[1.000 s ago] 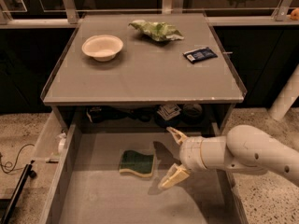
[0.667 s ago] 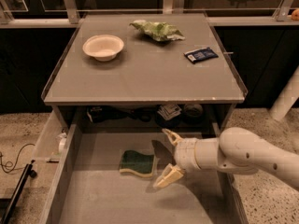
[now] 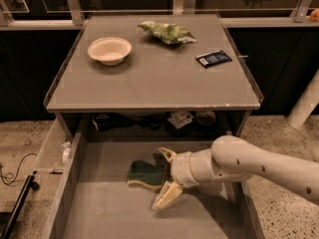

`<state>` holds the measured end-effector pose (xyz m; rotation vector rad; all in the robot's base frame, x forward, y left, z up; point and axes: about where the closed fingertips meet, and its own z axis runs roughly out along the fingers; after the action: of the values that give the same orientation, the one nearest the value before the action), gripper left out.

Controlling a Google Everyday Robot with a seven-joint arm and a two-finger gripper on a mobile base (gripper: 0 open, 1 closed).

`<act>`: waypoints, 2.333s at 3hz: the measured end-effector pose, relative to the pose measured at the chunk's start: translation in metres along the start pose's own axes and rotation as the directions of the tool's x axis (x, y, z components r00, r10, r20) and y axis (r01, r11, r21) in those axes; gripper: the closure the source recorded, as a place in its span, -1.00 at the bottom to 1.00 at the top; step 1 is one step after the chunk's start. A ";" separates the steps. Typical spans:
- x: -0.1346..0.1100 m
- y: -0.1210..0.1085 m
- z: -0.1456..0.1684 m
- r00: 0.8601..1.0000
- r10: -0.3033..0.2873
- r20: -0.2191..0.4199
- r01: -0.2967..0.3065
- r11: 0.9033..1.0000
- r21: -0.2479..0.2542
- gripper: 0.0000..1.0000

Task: Pick sponge from top drawer and place on counter

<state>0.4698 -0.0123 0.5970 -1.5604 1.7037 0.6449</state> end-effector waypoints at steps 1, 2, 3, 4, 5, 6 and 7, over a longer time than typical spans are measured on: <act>0.000 0.000 0.000 1.000 0.000 0.000 0.000 1.000 0.000 -1.00; 0.000 0.000 0.000 1.000 0.000 0.000 0.000 1.000 0.000 -0.61; 0.000 0.000 0.000 1.000 0.000 0.000 0.000 1.000 0.000 -0.15; 0.000 0.000 0.000 1.000 0.000 0.000 0.000 1.000 0.000 0.32; 0.000 0.000 0.000 1.000 0.000 0.000 0.000 1.000 0.000 0.78; 0.000 0.000 0.000 1.000 0.000 0.000 0.000 1.000 -0.001 1.00; -0.001 0.008 -0.004 1.000 0.014 0.006 -0.013 1.000 -0.014 1.00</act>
Offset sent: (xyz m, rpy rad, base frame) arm 0.0000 0.0000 0.0000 0.0000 0.0000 0.0000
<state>0.4609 -0.0136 0.5988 -1.5567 1.7101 0.6693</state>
